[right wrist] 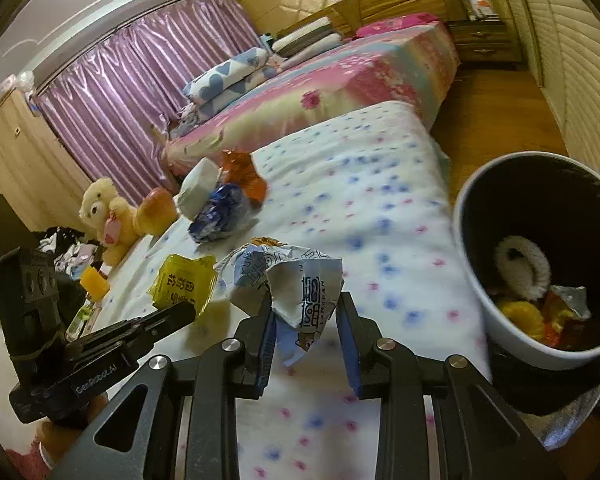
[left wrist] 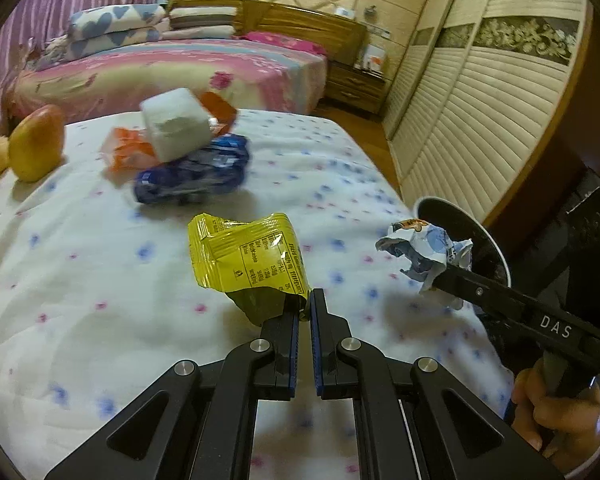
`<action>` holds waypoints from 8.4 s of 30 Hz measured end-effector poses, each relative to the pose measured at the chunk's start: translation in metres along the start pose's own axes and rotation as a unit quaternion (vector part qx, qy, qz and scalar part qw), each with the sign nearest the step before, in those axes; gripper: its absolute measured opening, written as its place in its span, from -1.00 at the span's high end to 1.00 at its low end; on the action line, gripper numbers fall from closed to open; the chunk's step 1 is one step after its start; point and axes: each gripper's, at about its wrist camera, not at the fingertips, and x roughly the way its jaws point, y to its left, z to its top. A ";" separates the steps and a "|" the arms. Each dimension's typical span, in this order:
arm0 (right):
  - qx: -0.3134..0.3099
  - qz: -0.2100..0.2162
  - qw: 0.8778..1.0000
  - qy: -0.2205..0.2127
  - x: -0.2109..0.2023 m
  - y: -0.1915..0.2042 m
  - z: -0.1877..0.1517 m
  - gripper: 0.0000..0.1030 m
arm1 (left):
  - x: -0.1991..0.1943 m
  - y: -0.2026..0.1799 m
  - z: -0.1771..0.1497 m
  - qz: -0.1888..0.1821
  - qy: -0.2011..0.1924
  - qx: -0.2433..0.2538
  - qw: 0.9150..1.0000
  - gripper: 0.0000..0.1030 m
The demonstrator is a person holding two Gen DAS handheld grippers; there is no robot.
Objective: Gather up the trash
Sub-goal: 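Carry both wrappers from the bed over the trash bin, then open the left tool to drop the yellow wrapper while the right tool drops the white wrapper, then move both open tools back over the remaining items on the bed, then grasp the blue plastic bag with the right tool while the left tool grasps the white foam block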
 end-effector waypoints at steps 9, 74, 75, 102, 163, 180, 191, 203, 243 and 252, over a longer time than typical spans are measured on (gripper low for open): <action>0.028 -0.024 0.999 -0.017 -0.024 -0.033 -0.005 0.43 | 0.013 -0.034 0.002 -0.022 0.008 0.028 0.999 0.92; 0.115 -0.127 0.984 -0.048 -0.065 -0.159 0.022 0.36 | 0.137 -0.164 0.052 -0.091 0.051 0.131 0.986 0.91; 0.116 -0.127 0.984 -0.047 -0.065 -0.160 0.022 0.36 | 0.138 -0.164 0.053 -0.091 0.051 0.130 0.986 0.91; 0.122 -0.130 0.982 -0.065 -0.071 -0.155 0.025 -0.43 | 0.110 -0.132 0.038 -0.071 0.037 0.093 0.992 0.06; -0.033 0.030 0.998 0.035 0.080 0.056 0.026 -0.54 | 0.001 0.136 0.033 0.127 -0.023 -0.088 0.988 -0.04; -0.053 0.060 0.996 0.049 0.119 0.078 0.048 -0.54 | 0.044 0.182 0.085 0.080 -0.025 -0.088 0.993 -0.04; -0.054 0.076 0.994 0.047 0.140 0.088 0.060 -0.40 | 0.061 0.197 0.093 0.068 -0.019 -0.081 0.994 -0.04; -0.048 0.097 0.993 0.055 0.128 0.081 0.049 0.72 | 0.051 0.185 0.076 0.066 -0.011 -0.081 0.994 -0.04; -0.011 0.047 0.998 0.031 0.090 0.019 0.058 -0.52 | 0.001 0.121 0.027 0.114 -0.032 -0.092 0.989 -0.42; 0.013 0.059 0.997 0.039 0.126 0.035 0.068 -0.59 | 0.007 0.120 0.023 0.096 -0.022 -0.109 0.989 -0.42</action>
